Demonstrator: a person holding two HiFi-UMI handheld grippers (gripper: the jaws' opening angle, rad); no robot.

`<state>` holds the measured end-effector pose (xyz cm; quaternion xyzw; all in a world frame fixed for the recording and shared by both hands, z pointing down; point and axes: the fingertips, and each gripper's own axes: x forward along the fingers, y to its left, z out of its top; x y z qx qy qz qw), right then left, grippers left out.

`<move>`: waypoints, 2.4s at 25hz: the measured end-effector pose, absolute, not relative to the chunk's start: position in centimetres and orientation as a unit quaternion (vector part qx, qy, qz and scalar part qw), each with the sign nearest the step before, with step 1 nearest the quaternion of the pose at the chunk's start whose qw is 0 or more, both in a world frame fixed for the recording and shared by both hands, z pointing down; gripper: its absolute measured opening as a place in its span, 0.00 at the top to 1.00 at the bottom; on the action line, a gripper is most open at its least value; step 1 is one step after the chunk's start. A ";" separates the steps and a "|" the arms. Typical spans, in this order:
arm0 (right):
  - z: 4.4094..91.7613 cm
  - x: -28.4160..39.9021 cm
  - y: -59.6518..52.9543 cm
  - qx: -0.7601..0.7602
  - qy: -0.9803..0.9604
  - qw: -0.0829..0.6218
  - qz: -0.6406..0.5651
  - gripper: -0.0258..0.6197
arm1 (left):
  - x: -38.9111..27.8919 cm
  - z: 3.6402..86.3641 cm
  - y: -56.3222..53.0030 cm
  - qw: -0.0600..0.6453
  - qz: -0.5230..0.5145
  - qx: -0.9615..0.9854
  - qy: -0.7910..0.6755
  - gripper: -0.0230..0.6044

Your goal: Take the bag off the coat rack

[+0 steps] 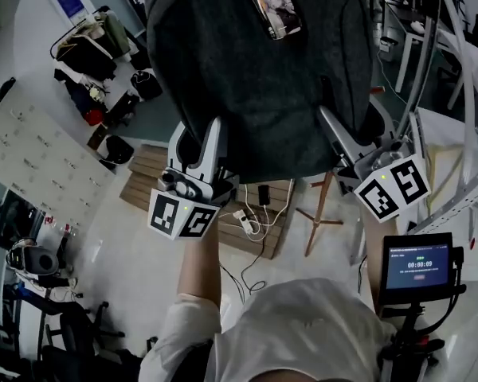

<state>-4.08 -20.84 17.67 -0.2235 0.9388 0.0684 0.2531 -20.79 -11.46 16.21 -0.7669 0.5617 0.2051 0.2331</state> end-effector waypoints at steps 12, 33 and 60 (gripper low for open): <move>12.6 -19.7 -9.2 -0.017 0.975 0.223 0.004 0.52 | -31.0 11.7 6.2 0.240 0.167 -0.627 0.722 0.74; 27.2 -34.9 0.5 0.111 0.984 0.073 -0.119 0.52 | -41.7 25.7 17.9 0.094 0.157 -0.500 0.846 0.74; 29.2 -35.7 0.1 0.081 0.986 -0.009 -0.143 0.53 | -43.3 27.8 17.2 0.006 0.193 -0.512 0.837 0.74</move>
